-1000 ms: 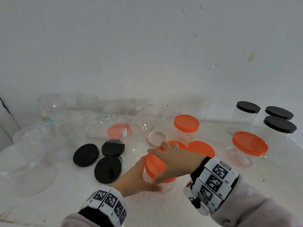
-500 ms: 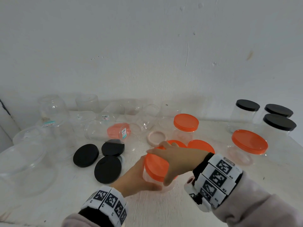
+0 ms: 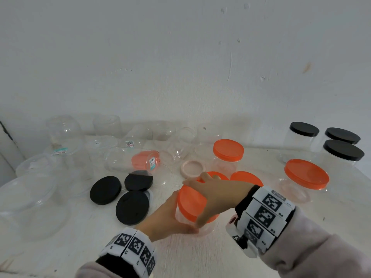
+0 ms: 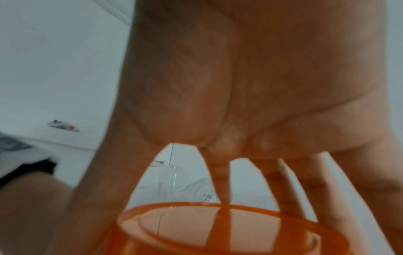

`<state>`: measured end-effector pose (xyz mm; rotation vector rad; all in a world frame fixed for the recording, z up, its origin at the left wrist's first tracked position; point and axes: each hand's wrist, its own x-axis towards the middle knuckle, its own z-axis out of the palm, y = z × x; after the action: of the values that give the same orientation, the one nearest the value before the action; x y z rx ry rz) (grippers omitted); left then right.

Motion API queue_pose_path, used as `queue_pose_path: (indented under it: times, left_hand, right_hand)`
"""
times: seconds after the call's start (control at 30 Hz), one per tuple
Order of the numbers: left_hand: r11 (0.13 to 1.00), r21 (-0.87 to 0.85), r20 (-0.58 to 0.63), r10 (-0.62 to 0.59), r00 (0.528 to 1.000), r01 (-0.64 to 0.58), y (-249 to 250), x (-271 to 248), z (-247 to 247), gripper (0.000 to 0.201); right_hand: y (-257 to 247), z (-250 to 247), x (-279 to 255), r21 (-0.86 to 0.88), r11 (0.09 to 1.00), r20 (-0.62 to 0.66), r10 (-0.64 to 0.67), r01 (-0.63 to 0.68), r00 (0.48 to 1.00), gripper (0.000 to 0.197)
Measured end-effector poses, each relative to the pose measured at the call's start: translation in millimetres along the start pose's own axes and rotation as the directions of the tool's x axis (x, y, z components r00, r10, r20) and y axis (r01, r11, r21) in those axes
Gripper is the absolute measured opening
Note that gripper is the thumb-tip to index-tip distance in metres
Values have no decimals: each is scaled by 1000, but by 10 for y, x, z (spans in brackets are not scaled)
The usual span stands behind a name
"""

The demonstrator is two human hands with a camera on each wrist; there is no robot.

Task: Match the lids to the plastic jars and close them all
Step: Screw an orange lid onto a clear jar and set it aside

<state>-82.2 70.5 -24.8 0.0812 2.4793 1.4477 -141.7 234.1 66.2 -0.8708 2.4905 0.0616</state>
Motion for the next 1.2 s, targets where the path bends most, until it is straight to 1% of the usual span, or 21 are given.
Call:
queue_pose_path:
  times: [0.03,0.13,0.23,0.37,0.6,0.7,0.87,1.07,1.2]
  left_hand:
    - [1000,4,2,-3,1000,3,4,1,2,100]
    - [1000,-1,1,-8,1000,8,1,4,3,99]
    - [1000,-9,-4,-15,1000,15,-11,4,-5,101]
    - [1000,-8,-8,-11,1000,11,1,5,-6,105]
    - [1000,-1,-4,-4,1000,4,25,-23,-2,106]
    - [1000,-14,-8,-1,1000,1,25,-20,-1,106]
    - [1000,-17,-13,0,1000,0,-3,-9,-3,104]
    - [1000,-4,-9,0,1000,0,-11,-10,0,105]
    - [1000,31,-23,1,1000,0,12,-31,0,110]
  right_hand:
    - [8,-11,-5,6,1000,1,-28,28,1000,107]
    - [37,19,0,38,996,-48,-74,76,996,103]
    - [81,102,10,58,994,-95,-91,97,991,100]
    - [126,225,22,44,993,-183,-102,112,978,98]
    - [105,361,43,15,995,-309,-89,98,947,95]
    - [81,388,47,-3,997,-338,-77,80,938,96]
    - [38,439,41,-1,999,-375,-38,40,926,101]
    - [34,491,39,5,1000,-415,-23,28,909,97]
    - [26,557,47,63,997,-464,-1,34,886,96]
